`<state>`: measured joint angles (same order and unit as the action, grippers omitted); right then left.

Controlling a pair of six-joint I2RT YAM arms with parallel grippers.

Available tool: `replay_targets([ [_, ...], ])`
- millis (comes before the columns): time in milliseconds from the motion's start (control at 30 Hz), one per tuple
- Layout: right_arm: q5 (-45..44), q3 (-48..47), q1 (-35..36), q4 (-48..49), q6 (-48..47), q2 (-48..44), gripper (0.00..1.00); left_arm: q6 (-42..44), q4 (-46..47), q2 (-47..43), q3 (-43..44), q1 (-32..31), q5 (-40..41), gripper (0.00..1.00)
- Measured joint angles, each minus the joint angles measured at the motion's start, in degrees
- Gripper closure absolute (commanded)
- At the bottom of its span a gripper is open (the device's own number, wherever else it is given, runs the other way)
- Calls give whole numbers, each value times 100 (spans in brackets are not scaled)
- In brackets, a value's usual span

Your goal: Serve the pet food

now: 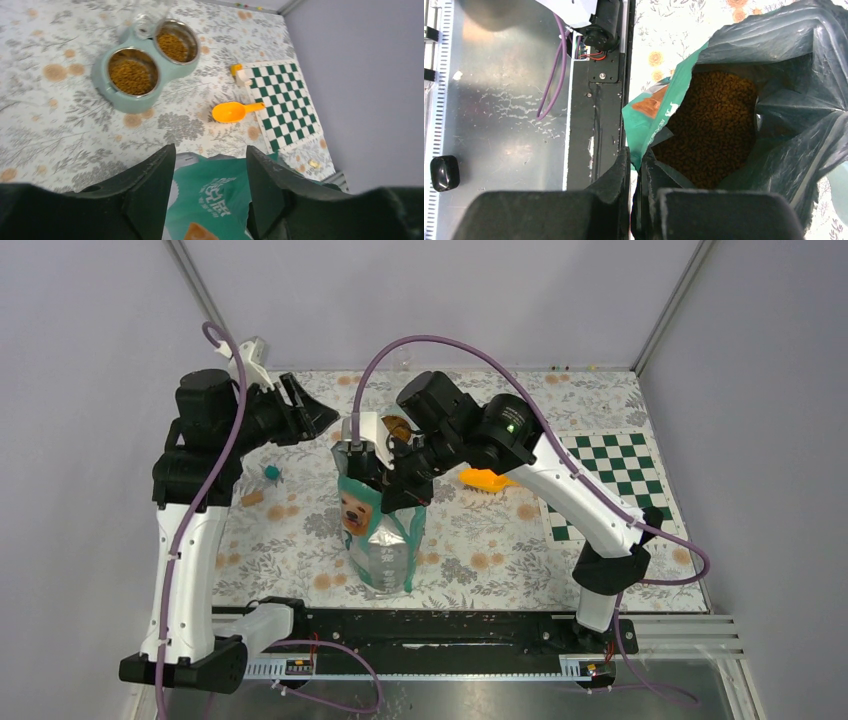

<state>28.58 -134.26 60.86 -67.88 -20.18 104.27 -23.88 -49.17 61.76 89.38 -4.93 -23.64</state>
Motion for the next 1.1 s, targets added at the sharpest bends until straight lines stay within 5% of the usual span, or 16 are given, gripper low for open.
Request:
replay_targets([
  [200, 114, -63, 0, -42, -55, 61, 100, 149, 417, 103, -107, -59, -894, 41],
  [600, 129, -85, 0, -42, -114, 74, 100, 955, 651, 98, -564, -352, -2411, 58],
  [1100, 247, -68, 0, -44, -428, 74, 100, 1943, 46, 459, -415, -699, -1692, 78],
])
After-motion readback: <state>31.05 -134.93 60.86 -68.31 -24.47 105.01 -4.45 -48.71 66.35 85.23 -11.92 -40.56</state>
